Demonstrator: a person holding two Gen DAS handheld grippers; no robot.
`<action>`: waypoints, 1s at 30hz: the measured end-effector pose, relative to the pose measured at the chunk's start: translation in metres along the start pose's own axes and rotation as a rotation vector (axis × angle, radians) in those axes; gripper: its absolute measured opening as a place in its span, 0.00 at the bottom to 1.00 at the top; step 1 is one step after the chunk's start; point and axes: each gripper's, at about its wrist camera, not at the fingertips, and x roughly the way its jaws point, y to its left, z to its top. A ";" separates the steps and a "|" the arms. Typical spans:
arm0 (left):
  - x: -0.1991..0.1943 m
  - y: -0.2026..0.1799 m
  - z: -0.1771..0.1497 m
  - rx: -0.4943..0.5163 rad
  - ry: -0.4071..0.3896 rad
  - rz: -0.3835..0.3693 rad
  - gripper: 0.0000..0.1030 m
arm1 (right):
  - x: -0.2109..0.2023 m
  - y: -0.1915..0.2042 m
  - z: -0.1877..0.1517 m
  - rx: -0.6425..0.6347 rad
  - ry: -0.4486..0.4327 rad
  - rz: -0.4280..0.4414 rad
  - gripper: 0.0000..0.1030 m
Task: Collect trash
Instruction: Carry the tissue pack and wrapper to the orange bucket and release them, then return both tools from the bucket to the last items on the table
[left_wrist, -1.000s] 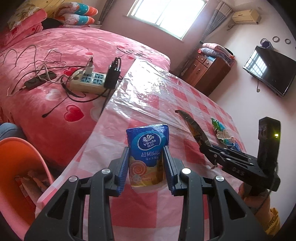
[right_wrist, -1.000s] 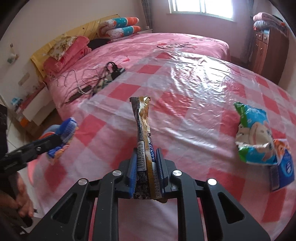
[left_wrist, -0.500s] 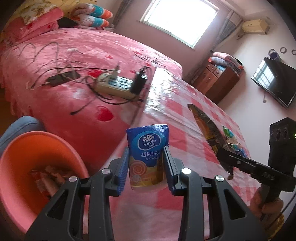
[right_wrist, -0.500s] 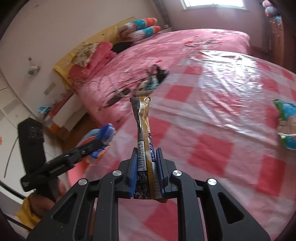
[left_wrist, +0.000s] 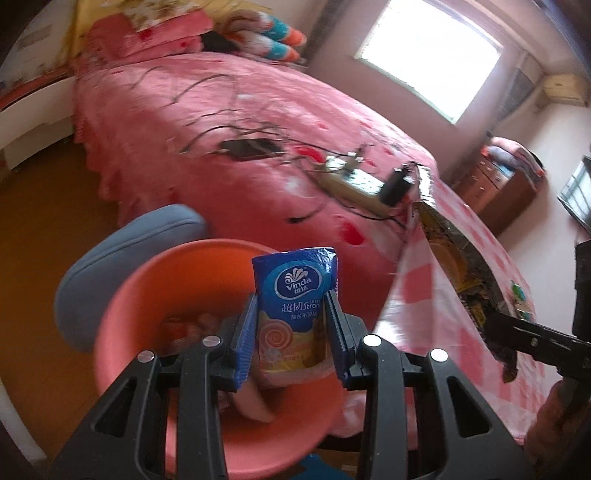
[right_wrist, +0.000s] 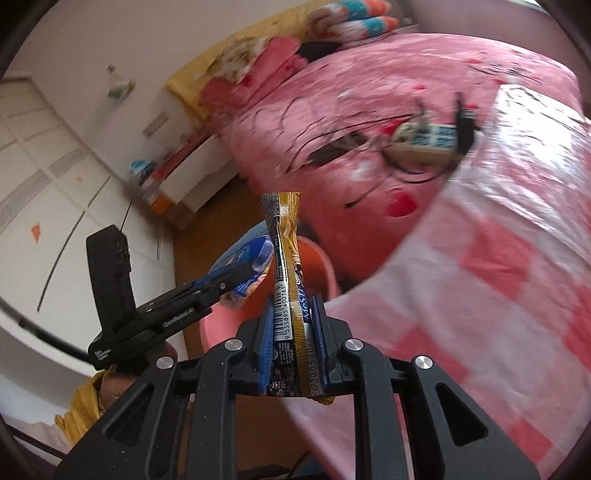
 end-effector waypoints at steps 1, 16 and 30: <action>0.000 0.007 -0.001 -0.011 0.002 0.013 0.36 | 0.006 0.005 0.000 -0.007 0.011 0.009 0.20; 0.011 0.062 -0.014 -0.123 0.058 0.182 0.74 | 0.024 0.023 -0.003 -0.044 -0.027 -0.085 0.82; 0.000 0.017 0.000 -0.030 0.003 0.151 0.80 | -0.050 -0.023 -0.025 0.002 -0.260 -0.305 0.87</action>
